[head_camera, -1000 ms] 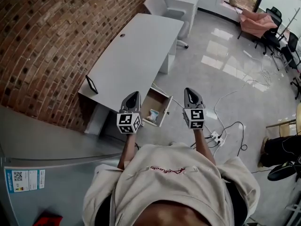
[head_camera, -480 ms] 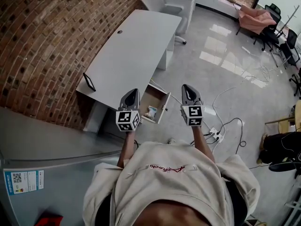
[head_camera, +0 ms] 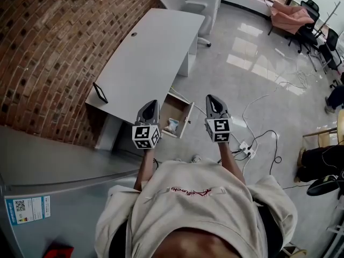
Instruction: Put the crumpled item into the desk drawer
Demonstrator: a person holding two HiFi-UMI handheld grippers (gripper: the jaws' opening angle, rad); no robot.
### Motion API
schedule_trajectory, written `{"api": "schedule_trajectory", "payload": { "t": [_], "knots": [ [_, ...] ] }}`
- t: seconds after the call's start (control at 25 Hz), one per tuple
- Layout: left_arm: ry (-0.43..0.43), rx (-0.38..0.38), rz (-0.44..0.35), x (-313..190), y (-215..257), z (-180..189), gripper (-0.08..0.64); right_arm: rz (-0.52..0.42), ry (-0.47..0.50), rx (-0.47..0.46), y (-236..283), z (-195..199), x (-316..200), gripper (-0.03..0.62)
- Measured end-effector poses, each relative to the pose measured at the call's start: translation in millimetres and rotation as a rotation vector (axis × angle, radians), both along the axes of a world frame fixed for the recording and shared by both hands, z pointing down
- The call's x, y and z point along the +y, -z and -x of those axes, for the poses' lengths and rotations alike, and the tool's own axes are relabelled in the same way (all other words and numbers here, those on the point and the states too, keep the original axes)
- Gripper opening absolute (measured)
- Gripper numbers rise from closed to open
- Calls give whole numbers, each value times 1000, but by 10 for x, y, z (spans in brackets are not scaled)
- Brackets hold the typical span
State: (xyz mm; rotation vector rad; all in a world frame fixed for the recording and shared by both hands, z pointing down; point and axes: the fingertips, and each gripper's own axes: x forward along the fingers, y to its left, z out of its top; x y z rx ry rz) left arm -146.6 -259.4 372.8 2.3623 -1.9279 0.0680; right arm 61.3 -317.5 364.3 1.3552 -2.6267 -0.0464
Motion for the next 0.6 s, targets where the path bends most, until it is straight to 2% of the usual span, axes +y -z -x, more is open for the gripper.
{"api": "schedule_trajectory", "payload": {
  "t": [0.6],
  "knots": [
    [-10,-8,6,-7,-20,21,9,11,-13,5,-45,-32,-7,12]
  ]
}}
